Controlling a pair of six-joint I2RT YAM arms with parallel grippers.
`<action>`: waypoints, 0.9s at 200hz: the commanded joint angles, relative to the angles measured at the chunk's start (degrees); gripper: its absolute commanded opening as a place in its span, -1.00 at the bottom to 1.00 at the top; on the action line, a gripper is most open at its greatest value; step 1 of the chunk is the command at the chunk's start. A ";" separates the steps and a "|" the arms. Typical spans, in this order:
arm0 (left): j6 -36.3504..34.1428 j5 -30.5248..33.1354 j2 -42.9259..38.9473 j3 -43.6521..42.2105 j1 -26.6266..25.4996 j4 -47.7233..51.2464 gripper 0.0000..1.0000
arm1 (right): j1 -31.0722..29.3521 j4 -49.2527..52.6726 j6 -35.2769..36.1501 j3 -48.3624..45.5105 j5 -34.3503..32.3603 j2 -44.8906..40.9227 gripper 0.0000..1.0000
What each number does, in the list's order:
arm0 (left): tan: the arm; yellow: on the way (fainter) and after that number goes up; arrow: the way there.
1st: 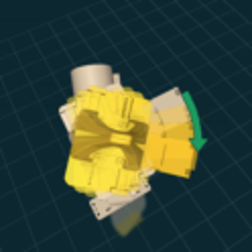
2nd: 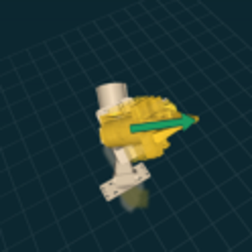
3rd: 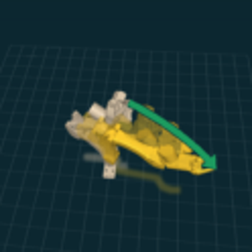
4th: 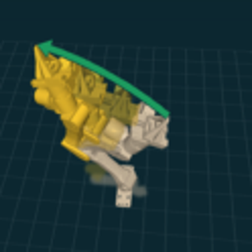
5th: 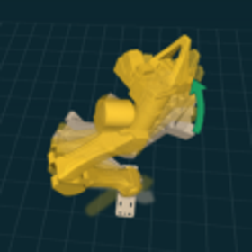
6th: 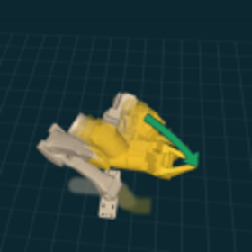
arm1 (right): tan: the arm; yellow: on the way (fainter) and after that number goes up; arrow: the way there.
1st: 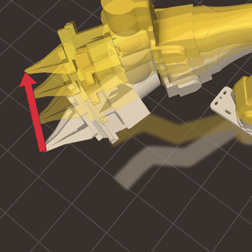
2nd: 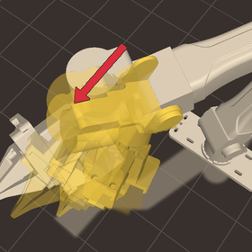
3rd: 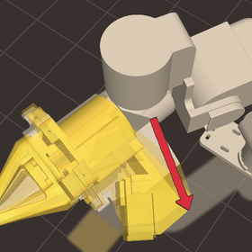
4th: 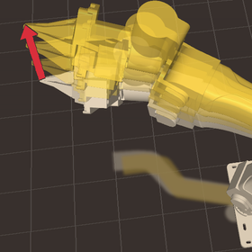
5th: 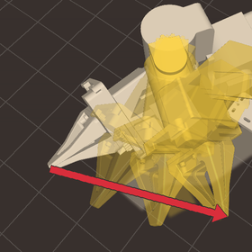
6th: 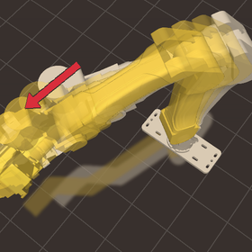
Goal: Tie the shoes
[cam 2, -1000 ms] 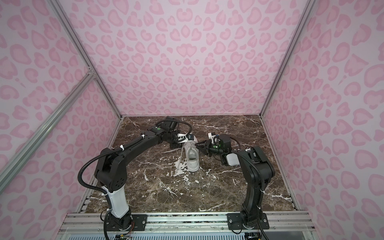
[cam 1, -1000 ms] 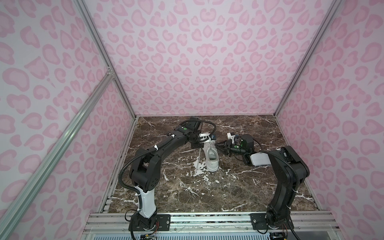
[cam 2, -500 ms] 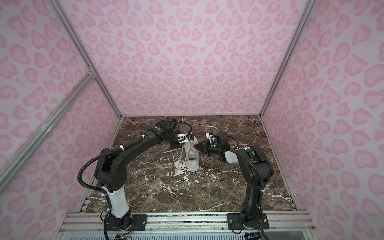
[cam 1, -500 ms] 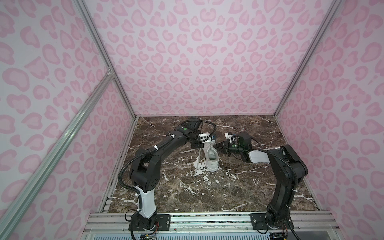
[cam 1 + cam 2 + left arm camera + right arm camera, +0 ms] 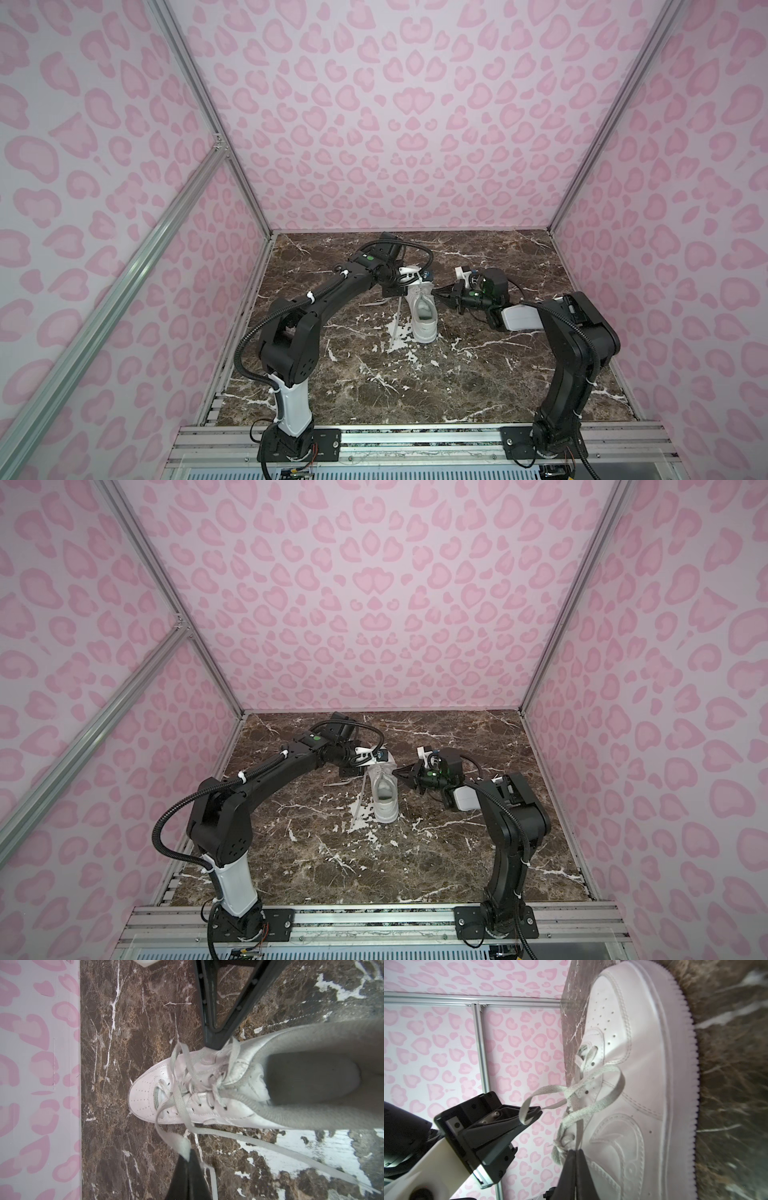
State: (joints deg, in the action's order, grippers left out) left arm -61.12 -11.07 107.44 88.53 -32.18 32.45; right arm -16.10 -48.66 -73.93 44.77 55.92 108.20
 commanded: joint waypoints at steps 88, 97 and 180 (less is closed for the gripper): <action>-1.10 0.22 0.42 0.24 -1.46 -0.59 -0.94 | 0.62 -20.97 -11.71 -3.45 -0.44 5.45 -0.58; -1.10 0.26 0.40 0.24 -1.41 -0.63 -0.93 | 0.89 -19.42 -10.62 -3.64 -0.45 5.35 -0.53; -0.93 0.58 0.40 -0.03 -1.48 -0.59 -0.94 | 1.47 -9.14 -4.12 -3.64 -1.01 5.34 -0.78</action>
State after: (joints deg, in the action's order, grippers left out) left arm -61.56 -10.50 107.46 88.53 -33.65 32.47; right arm -14.26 -61.76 -81.67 40.75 55.05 113.34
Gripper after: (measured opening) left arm 0.049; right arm 0.139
